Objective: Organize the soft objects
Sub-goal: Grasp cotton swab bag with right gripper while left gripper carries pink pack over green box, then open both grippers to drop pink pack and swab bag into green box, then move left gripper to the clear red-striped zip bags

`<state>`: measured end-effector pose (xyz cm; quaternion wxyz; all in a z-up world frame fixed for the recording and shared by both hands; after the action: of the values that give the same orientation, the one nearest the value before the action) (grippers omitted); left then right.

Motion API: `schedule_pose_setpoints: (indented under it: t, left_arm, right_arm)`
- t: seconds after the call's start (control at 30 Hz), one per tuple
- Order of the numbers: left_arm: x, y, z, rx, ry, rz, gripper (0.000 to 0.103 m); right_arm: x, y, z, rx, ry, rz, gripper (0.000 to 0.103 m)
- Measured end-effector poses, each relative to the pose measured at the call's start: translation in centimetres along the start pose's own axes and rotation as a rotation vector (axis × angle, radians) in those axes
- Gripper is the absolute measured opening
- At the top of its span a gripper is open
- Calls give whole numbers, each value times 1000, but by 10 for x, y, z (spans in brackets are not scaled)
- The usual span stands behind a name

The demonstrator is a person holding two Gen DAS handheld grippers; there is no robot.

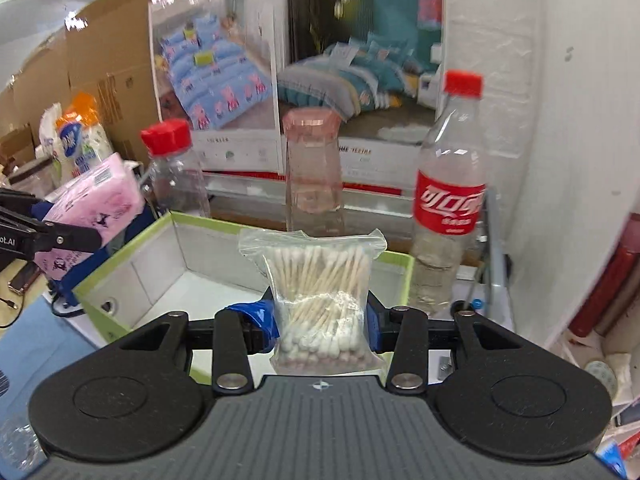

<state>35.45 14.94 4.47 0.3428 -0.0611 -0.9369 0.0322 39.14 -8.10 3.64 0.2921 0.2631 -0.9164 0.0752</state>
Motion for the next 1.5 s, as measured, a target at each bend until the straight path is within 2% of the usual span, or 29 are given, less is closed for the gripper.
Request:
schedule_pose_setpoints:
  t: [0.13,0.17,0.2,0.3,0.37,0.47,0.63,0.83,0.97,1.07,1.2,1.33,1.37,1.43,1.5]
  left_arm:
    - [-33,3,2,5,42,-3,70]
    - [-34,1,3,-13,33,-25,83]
    - [-35,0,3,-26,37,-45,88]
    - [-32,-1,3,-37,43,-55,89]
    - [-24,0,3,-34,27,-62,90]
    - [-5,2,7,-25,8,-66,91]
    - [41,2,34,-40,-31,-85,92]
    - [75,2,89,-49,11,-122,92]
    - [83,8,120,-12,55,-122,92]
    - [75,13,128,52,101,-76,92]
    - [47,9,120,132,174,39,92]
    - [9,-10,114,91,259,128,92]
    - [1,-14,114,68,274,125,92]
    - [-14,-15,115,32,303,56,92]
    - [-17,-10,116,28,301,25,93]
  right_arm:
    - [-28,4,4,17,35,-15,28]
    - [-33,5,5,20,41,-21,28]
    - [-38,6,6,22,54,-26,30]
    - [-47,8,9,9,114,-5,34]
    - [-44,10,8,8,94,11,37]
    - [-29,9,3,-11,34,17,42]
    - [5,14,12,-2,18,14,50]
    - [61,19,57,-76,2,-3,52]
    - [96,16,94,-147,-37,62,53]
    - [122,11,121,-232,-77,134,54]
    - [141,6,152,-353,-114,188,55]
    - [147,1,166,-406,-122,183,56]
    - [147,0,168,-404,-117,192,56]
    - [144,-3,167,-403,-107,203,56]
    - [143,-6,171,-407,-101,208,56]
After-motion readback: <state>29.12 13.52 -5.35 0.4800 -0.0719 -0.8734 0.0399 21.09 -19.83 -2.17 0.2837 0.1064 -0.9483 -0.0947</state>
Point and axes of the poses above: each gripper's, at about its wrist camera, not at the fingertips, and x roughly against the way its jaws point, y to its left, z to its underside, the point moved 4 cm from there along -x, roughly the way its jaws point, and after that the axes turned 3 degrees about z, right-handed, at the moved point
